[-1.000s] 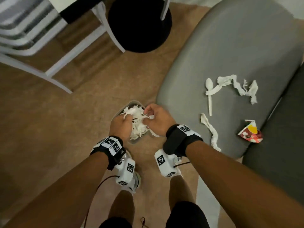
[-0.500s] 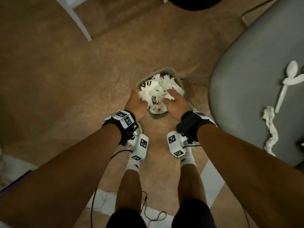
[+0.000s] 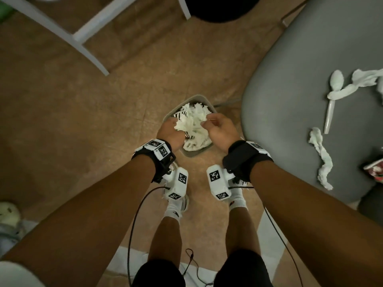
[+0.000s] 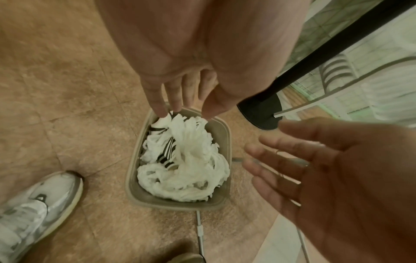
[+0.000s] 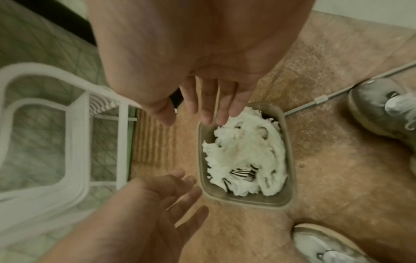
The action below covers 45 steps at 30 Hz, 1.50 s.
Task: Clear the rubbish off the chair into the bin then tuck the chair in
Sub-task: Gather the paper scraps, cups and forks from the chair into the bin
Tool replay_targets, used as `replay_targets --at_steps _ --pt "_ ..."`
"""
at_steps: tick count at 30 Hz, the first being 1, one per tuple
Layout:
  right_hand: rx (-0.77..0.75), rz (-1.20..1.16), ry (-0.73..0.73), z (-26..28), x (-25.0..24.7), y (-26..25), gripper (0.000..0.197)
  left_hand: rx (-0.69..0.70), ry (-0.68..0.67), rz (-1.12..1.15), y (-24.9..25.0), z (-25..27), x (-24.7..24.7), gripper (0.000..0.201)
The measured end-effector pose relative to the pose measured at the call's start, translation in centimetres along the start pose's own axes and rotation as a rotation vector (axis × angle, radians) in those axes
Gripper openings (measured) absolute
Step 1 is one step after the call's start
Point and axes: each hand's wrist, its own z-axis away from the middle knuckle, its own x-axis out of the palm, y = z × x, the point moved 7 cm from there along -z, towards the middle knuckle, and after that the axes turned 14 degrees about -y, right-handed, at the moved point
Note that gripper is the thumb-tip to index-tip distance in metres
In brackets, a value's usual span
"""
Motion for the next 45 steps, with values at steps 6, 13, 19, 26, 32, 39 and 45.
replay_targets --at_steps 6,13,19,26,32,39,45 --pt "-0.173 -0.053 -0.052 3.9 -3.3 -6.8 0.007 0.123 0.103 -0.198 8.7 2.2 0.2 0.031" --pt "-0.243 -0.108 0.259 11.9 -18.6 -6.5 0.016 0.586 0.112 -0.713 23.7 6.0 11.1 0.025" --pt "-0.018 0.054 0.697 19.4 -31.1 2.6 0.026 0.864 -0.401 -1.343 26.9 10.8 27.5 0.048" --pt "0.433 0.377 0.488 20.8 -32.5 10.6 0.047 0.799 -0.540 -1.631 23.4 9.7 31.7 0.020" --pt "0.296 0.232 0.479 18.8 -33.0 9.0 0.040 0.773 -0.364 -1.156 28.5 8.3 28.4 0.016" --pt "0.013 0.149 0.687 17.0 -37.9 3.3 0.054 0.556 -0.146 -1.283 29.9 4.3 27.9 0.061" --pt "0.112 0.232 0.637 14.2 -40.1 3.3 0.062 0.536 -0.171 -1.215 29.3 3.9 27.9 0.025"
